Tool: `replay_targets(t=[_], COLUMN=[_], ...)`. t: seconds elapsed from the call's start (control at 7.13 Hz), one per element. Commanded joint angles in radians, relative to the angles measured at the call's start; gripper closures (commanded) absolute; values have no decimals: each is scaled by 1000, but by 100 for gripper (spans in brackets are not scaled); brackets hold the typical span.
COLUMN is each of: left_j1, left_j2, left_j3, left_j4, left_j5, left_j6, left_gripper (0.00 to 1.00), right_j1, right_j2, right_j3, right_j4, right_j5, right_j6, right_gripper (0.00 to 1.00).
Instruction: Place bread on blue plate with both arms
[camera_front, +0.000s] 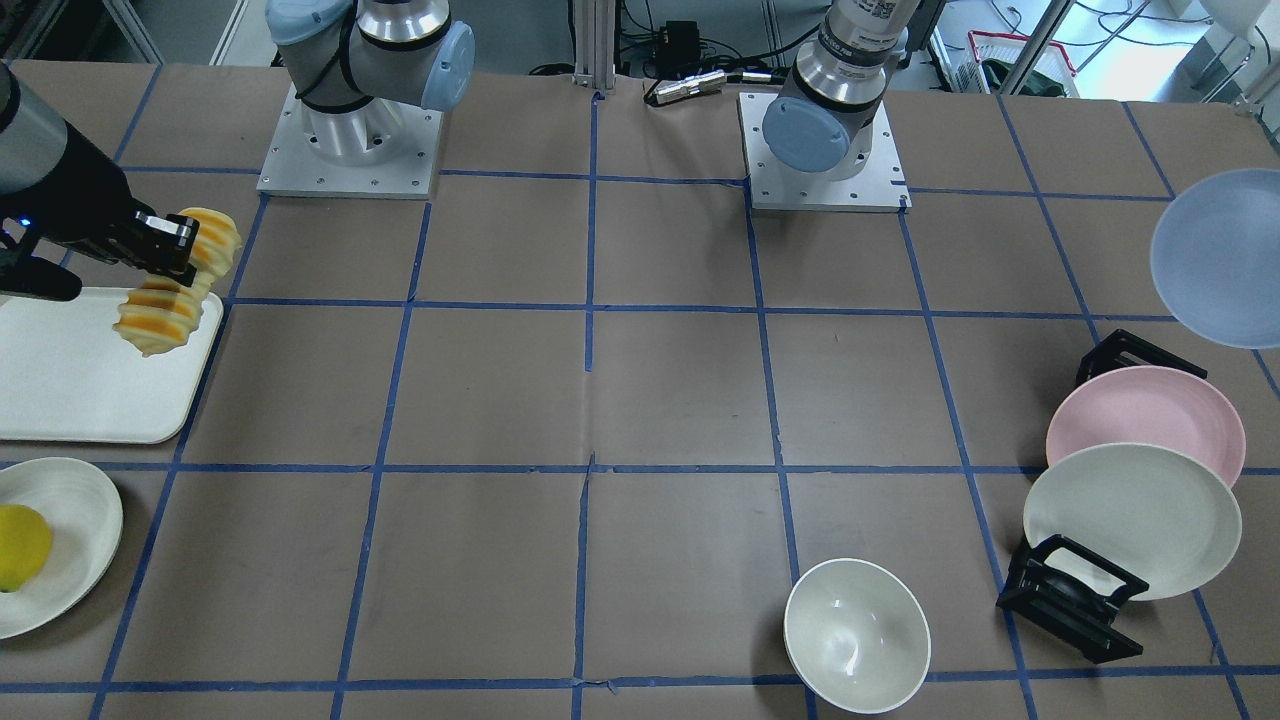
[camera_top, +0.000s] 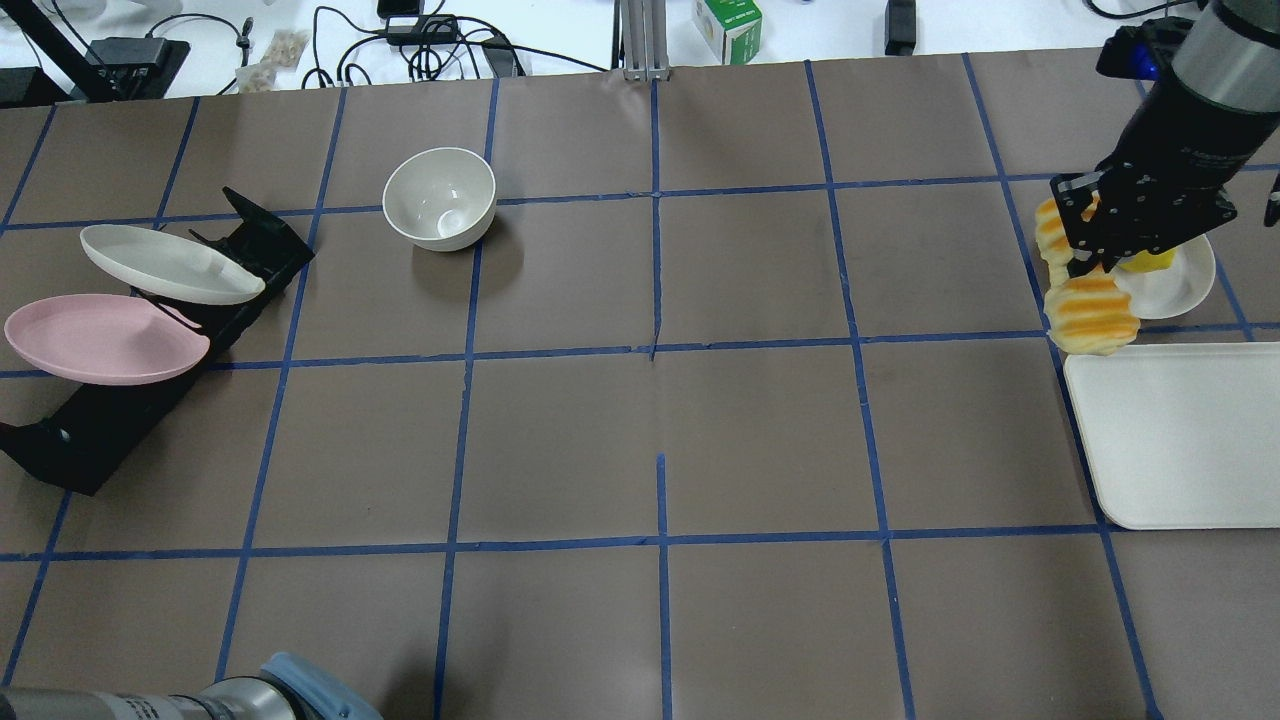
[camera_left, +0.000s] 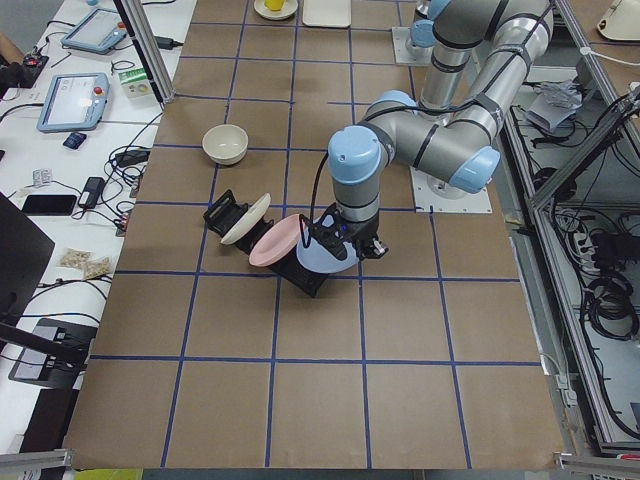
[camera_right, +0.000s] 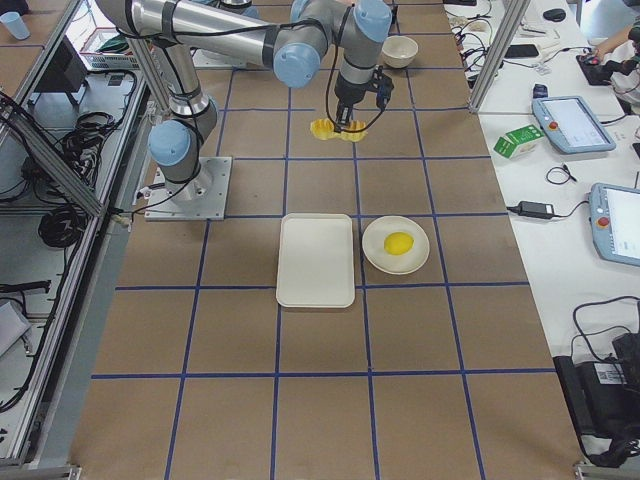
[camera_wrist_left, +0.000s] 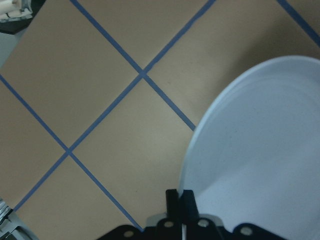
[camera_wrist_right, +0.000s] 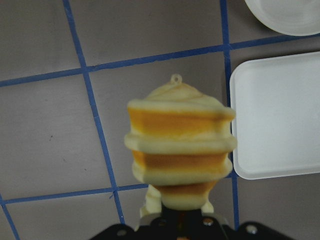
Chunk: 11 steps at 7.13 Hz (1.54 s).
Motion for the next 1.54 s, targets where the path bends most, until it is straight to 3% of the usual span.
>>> replay_targets(t=[0.0,0.28,0.56,0.7,0.98,1.12,1.26,1.4], left_j1=[-125,-310,-547,-657,-832,-876,-919,-945], left_j2=[50,33,-6,-37,-92,-124,-154,-190], left_j3=[-11,-65,-140,-168,-278,-334,-362,-366], left_j4=[-58,-69,-34,24,273,417,478,501], left_j5=[-133,-210,-373,-385,-420,-492,-571,-578], left_j6=[97,88,18,-60,-119,-169,-202,-205], left_gripper=[100,100,100,100,100,100,100,100], right_j1=[56,105,111,113,114,114,114,114], right_j2=[-5,-2,-1,-2,2,2,5,4], right_j3=[0,1,9,11,12,12,12,12], right_j4=[0,-7,-10,-9,-9,-10,-10,0], right_j5=[0,2,3,5,5,3,5,3], right_j6=[9,72,72,72,72,72,72,72], right_gripper=[100,100,100,100,100,100,100,100])
